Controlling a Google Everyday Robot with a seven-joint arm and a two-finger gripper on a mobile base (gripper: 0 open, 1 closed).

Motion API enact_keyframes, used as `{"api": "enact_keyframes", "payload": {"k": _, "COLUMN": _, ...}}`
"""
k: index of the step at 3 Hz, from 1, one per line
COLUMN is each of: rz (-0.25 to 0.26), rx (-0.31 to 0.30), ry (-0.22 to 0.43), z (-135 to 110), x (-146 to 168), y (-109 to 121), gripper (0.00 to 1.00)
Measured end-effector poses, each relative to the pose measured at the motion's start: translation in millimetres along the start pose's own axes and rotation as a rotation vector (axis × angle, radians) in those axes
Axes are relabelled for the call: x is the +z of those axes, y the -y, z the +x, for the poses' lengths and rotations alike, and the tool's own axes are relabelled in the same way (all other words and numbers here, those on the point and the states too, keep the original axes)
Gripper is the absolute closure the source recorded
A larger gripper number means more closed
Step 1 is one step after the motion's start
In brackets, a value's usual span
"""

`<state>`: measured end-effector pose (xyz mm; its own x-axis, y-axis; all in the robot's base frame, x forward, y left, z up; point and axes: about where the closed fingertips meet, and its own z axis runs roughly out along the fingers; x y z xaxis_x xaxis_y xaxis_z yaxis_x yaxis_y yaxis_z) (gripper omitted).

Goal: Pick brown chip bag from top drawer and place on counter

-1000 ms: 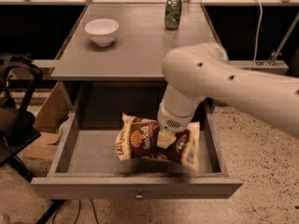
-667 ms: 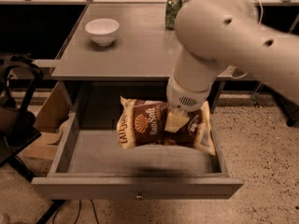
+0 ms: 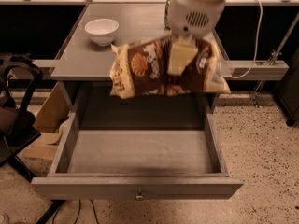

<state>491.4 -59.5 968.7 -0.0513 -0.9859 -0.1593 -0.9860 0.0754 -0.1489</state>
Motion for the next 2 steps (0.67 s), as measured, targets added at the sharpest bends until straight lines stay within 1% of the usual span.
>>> {"api": "enact_keyframes", "payload": {"k": 1, "rz": 0.119, "rx": 0.026, "ry": 0.086, "z": -19.6, "x": -43.0, "y": 47.6, "gripper": 1.0}}
{"api": "enact_keyframes", "payload": {"k": 2, "rz": 0.228, "rx": 0.09, "ry": 0.177, "z": -29.7, "x": -61.1, "y": 96.7, "gripper": 1.0}}
